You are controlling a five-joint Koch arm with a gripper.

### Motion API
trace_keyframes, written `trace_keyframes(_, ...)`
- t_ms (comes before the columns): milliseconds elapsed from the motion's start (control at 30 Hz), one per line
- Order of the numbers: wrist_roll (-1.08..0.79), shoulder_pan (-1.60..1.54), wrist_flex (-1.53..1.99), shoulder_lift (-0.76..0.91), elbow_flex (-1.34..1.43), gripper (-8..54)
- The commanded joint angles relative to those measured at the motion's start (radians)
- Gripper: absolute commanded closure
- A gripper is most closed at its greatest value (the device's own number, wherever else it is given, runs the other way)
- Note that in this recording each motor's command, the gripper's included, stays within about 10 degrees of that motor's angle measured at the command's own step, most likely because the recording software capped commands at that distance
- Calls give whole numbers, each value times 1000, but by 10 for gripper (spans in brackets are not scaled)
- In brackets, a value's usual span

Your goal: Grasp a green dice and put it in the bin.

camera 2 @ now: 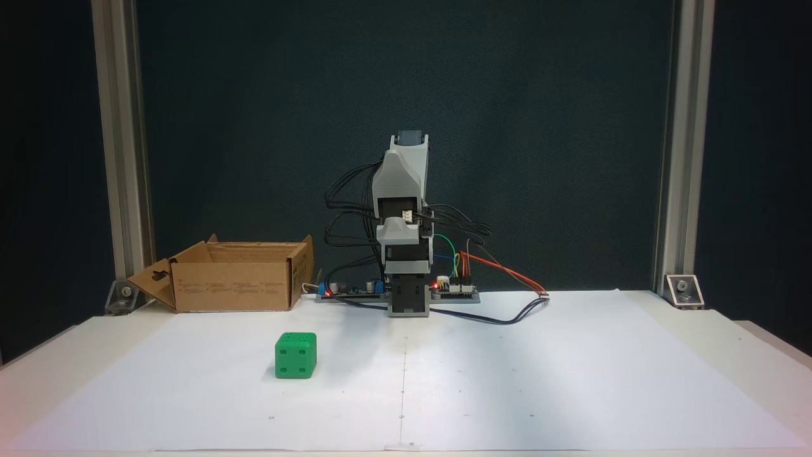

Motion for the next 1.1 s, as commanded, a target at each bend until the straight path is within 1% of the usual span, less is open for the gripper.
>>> trace_keyframes(0,37,117,152,109,52,10)
trace_keyframes(1067,37,117,126,109,52,10)
